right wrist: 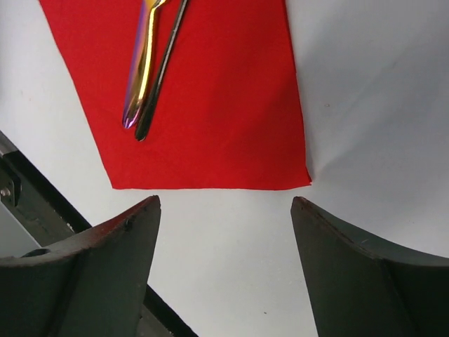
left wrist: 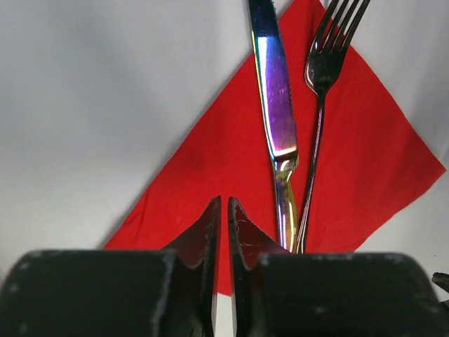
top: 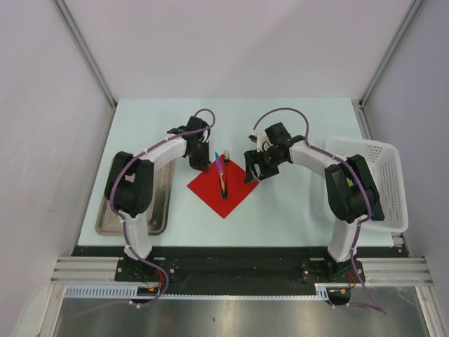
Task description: Place the utensils on the paper napkin and roll it up
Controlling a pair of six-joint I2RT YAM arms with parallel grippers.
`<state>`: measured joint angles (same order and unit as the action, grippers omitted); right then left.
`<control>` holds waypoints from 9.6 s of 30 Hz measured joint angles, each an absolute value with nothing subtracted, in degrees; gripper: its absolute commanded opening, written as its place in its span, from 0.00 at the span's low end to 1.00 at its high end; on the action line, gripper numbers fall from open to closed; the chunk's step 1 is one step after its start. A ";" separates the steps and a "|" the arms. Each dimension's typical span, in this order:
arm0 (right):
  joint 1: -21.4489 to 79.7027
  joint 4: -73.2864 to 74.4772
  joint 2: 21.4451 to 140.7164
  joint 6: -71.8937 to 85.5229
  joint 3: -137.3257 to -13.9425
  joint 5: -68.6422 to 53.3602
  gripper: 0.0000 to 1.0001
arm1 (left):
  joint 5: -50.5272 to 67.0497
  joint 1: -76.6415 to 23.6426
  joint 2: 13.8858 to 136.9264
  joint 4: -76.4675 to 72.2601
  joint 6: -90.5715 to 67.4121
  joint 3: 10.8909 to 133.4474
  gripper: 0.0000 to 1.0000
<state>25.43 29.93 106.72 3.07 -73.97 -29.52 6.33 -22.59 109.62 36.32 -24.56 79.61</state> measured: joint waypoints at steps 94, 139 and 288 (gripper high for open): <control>22.76 31.00 100.90 1.54 -73.73 -37.65 1.00 | 31.33 -30.30 62.15 19.88 24.93 46.92 0.69; 19.77 32.95 100.92 1.48 -71.99 -40.01 1.00 | 25.06 -44.88 93.12 26.39 55.96 50.35 0.21; 28.60 21.54 120.57 18.35 -74.98 -43.03 0.06 | 34.63 -22.59 108.44 46.09 33.71 71.18 0.01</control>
